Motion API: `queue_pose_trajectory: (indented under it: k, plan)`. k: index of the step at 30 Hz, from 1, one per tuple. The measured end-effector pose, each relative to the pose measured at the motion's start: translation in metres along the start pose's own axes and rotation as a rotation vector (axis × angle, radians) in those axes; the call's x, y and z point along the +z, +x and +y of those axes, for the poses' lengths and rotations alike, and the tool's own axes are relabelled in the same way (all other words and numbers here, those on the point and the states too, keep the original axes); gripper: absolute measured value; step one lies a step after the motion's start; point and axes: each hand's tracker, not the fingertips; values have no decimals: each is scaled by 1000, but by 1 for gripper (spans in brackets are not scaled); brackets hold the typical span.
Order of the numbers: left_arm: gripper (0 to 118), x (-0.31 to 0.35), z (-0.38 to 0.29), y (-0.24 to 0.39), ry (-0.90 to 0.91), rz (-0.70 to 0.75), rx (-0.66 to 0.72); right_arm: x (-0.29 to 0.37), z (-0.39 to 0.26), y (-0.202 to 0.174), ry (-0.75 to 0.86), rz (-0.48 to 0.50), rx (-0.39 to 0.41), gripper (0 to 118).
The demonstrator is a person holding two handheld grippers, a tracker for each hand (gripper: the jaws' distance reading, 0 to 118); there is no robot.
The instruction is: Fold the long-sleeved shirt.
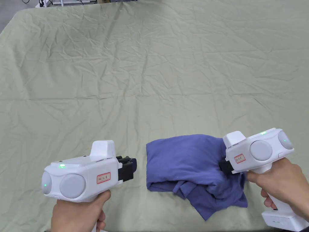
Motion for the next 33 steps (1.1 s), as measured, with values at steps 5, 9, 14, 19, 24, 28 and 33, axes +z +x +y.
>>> queue_pose_trajectory:
  k: [5, 9, 14, 19, 24, 28, 33]
  plan:
    - [102, -16, 9, -37, 24, -246, 221, -1, -1, -3, 6, -8, 12, 1]
    - [102, -55, 16, -73, -96, -448, 350, -2, -3, -1, 11, -2, 12, 1]
    - [102, -102, 7, -89, -207, -507, 354, -3, -5, 5, 23, 20, -14, 1]
    - [103, -103, 19, -83, -252, -562, 294, -4, -6, 5, 31, 28, -15, 1]
    - [103, -132, 25, -52, -287, -657, 342, -5, -9, 7, 45, 40, -30, 1]
    - [103, -163, 32, -24, -317, -695, 334, -6, -10, 13, 50, 63, -54, 1]
    - [82, -170, 36, -5, -327, -622, 251, -7, -12, 13, 57, 60, -55, 1]
